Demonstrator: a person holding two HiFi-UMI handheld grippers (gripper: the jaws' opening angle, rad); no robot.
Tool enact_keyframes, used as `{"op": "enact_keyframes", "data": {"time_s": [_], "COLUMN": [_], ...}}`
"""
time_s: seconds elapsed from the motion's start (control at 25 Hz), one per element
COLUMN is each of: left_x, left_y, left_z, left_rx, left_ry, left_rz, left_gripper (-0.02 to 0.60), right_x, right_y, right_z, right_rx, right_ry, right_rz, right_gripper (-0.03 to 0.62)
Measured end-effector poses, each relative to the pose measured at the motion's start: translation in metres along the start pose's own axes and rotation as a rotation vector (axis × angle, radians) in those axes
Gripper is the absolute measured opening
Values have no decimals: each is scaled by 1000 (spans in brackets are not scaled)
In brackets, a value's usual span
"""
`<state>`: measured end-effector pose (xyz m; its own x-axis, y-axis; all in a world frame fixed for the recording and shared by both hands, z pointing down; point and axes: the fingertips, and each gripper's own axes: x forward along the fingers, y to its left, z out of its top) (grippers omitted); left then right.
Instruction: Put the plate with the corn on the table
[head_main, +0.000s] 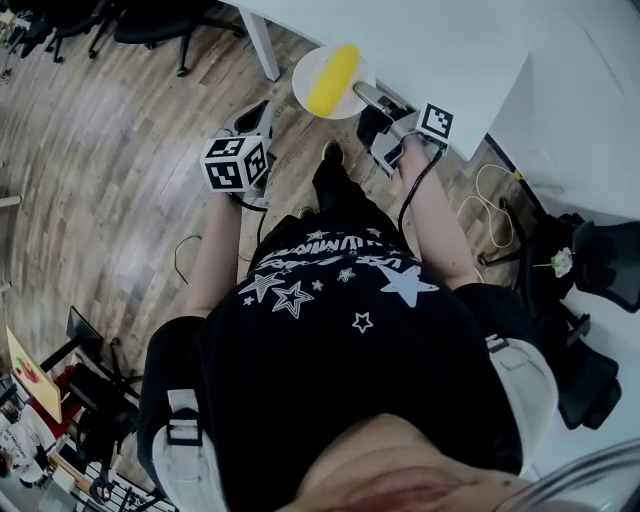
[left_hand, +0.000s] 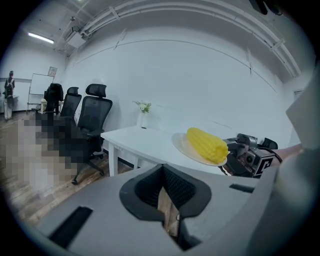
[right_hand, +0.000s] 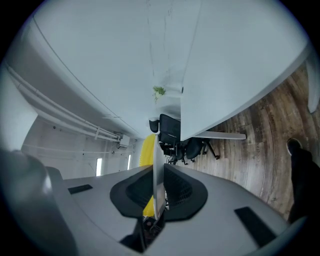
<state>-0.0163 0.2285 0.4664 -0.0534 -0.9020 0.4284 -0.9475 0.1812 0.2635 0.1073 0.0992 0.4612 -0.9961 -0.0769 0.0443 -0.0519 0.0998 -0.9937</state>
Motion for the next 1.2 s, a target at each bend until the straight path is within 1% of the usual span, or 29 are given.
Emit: {"op": "enact_keyframes", "data": {"time_s": [0.12,0.24,0.36,0.52,0.76,0.92,1.08,1.2], "left_x": [17,39,68,110,166,199,221,235], "left_y": [12,30,44,58,69,73,74,73], "left_z": [12,28,45,69,104,120,129,132], "left_rx": [1,-11,-19,-23,-20,-25,-29,-14], "left_ry": [1,4,4,2,-1,2,2,19], "left_rz": [11,33,52,53,55,57,55,50], "left_gripper": [6,6,6,6,6,6,6,6], "right_x": [24,51,73,100,130,144,153,157], "right_y": [-5,-5,-7,-12,-17,-22,-28,-30], "right_z": [19,44,74,114,173,205,224,237], "right_rx": [-8,-14,-23,-33,-42,-28,-24,-29], "right_ry": [20,44,65,74,79,76,80,84], "right_rz": [1,24,35,30,30,33,33,29], "right_gripper": [34,34,34,34,34,34,34,34]}}
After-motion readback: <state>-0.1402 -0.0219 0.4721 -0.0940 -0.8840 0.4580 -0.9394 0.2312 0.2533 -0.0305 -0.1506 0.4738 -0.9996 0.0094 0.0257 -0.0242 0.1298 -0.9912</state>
